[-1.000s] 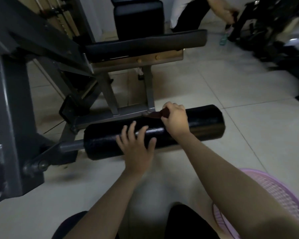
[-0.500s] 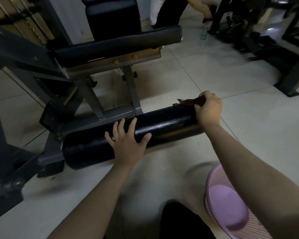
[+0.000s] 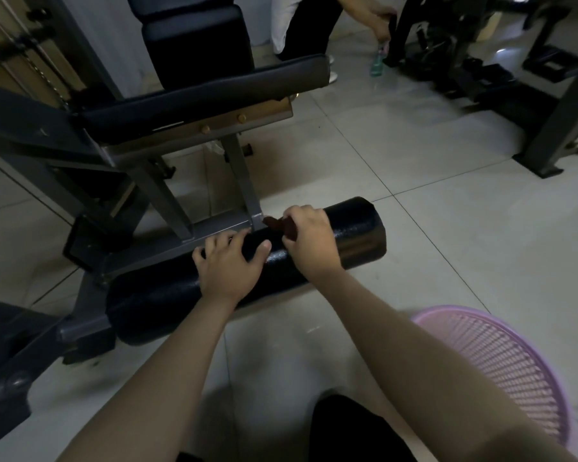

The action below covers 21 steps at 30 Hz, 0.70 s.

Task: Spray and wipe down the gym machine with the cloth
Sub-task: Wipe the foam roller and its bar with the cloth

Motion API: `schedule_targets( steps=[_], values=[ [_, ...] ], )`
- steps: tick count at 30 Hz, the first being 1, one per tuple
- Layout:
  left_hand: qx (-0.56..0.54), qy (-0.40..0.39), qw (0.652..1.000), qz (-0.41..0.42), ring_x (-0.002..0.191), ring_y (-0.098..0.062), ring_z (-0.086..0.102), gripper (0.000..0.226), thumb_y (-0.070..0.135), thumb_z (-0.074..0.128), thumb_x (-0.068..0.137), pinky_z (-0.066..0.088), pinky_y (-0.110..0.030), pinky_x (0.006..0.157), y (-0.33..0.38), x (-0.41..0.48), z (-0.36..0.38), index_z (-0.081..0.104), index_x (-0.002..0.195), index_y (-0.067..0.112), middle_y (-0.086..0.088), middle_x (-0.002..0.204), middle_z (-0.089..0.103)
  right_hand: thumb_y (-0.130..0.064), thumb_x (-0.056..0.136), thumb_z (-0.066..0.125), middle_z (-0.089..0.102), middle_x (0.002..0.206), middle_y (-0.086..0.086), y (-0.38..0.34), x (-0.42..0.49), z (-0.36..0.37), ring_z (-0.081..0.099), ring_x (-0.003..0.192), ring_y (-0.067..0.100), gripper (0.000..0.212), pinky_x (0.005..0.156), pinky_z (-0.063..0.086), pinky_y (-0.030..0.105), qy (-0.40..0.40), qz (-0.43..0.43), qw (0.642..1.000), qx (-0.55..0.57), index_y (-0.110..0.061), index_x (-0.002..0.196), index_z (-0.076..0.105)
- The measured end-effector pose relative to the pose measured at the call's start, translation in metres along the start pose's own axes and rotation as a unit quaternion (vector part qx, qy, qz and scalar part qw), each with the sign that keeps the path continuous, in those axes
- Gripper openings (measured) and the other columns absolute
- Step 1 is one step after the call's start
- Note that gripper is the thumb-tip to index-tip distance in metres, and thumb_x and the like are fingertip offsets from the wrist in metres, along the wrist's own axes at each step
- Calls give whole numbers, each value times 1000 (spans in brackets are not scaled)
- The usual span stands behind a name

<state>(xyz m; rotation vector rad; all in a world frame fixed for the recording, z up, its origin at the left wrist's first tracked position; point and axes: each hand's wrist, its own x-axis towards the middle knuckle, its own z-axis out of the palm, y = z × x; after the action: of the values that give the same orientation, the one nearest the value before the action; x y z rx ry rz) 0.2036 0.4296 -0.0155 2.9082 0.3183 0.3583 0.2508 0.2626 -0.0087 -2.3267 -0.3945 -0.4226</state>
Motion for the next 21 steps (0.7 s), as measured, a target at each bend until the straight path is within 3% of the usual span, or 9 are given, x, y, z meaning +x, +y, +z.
schedule_targets(
  steps=[6,10,12,15,18,21],
  values=[
    [-33,-32,999,-10,126,-25,50,62,75,39,92,37,-43,105,-1,22,-8,61,131,33,1,129,64,-3,73,72,63,102,14,64,6,-56,52,97,37,33,83,36,36,75,94,991,-52,-10,104,64],
    [-69,-55,996,-23,123,-25,55,64,78,41,90,42,-40,105,-4,27,-14,62,131,33,3,125,68,-1,75,71,62,106,13,70,4,-64,50,99,36,32,85,37,35,102,132,984,-63,-9,105,63],
    [-152,-52,987,-1,127,-22,55,54,68,47,94,36,-43,112,-6,22,-19,63,130,31,4,131,66,-2,78,70,60,109,13,67,2,-62,48,102,34,32,87,38,35,118,150,980,-56,-10,107,62],
    [-204,37,978,35,138,-17,45,44,54,50,95,10,-51,123,-34,-2,-29,65,128,28,5,141,58,-3,80,68,60,111,15,62,0,-59,49,103,35,30,86,39,37,136,176,974,-35,-10,109,62],
    [-156,147,976,-43,146,-27,29,54,43,55,86,6,-50,120,-81,-47,-31,55,138,29,-3,154,42,-4,80,66,60,112,16,50,-3,-53,50,105,36,31,87,39,35,151,202,968,-7,-9,110,62],
    [-204,158,947,-192,149,-35,14,73,38,68,89,12,-57,120,-117,-95,-21,32,152,29,-8,164,17,-6,82,67,60,114,15,22,-12,-37,52,106,35,30,90,41,39,134,196,971,3,-9,111,62]
  ],
)
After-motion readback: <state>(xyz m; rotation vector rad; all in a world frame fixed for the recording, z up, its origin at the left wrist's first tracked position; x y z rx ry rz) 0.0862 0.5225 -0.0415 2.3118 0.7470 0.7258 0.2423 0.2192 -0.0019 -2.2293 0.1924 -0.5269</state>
